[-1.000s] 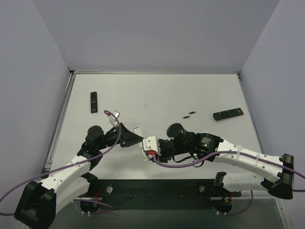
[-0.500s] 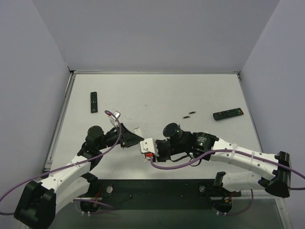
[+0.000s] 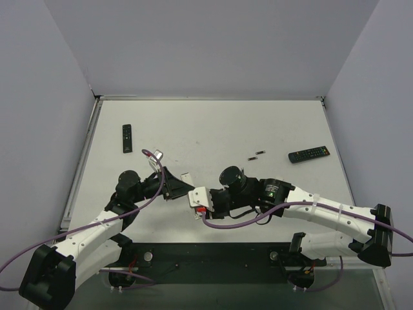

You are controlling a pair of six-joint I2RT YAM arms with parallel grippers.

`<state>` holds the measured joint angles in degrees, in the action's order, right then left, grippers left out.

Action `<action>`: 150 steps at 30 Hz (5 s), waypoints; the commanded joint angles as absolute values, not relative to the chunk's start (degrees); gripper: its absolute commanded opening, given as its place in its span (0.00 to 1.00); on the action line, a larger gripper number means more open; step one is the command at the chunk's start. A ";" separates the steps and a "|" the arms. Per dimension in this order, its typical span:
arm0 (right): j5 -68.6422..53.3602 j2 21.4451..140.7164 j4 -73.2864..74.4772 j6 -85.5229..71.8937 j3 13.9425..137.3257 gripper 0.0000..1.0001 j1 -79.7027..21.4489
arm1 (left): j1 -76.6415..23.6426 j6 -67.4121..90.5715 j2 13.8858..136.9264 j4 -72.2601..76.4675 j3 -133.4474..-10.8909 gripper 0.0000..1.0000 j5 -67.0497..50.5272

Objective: Load the batteries into the remote control

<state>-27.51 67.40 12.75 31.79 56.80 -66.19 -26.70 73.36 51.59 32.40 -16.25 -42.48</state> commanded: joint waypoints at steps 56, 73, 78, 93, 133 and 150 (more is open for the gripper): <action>-7.91 75.49 13.62 17.32 61.87 0.11 -65.74 | -27.16 66.80 45.00 29.26 -22.59 0.00 -42.54; -6.15 78.23 13.62 -1.48 65.04 0.09 -61.61 | -28.04 59.08 41.57 27.09 -21.71 0.00 -39.13; -4.66 74.19 14.41 -9.38 64.60 0.11 -58.63 | -27.95 51.77 41.92 19.34 -20.22 0.00 -33.58; 4.83 68.72 22.76 -31.54 58.80 0.81 -43.07 | -27.77 44.56 43.16 15.55 -16.61 0.00 -23.64; 21.97 107.75 35.95 -73.12 76.29 0.33 -39.29 | -31.29 45.00 38.85 15.47 -13.36 0.00 -20.65; 19.95 112.41 35.86 -73.83 78.14 0.26 -37.88 | -31.29 45.00 39.29 15.12 -13.80 0.00 -21.01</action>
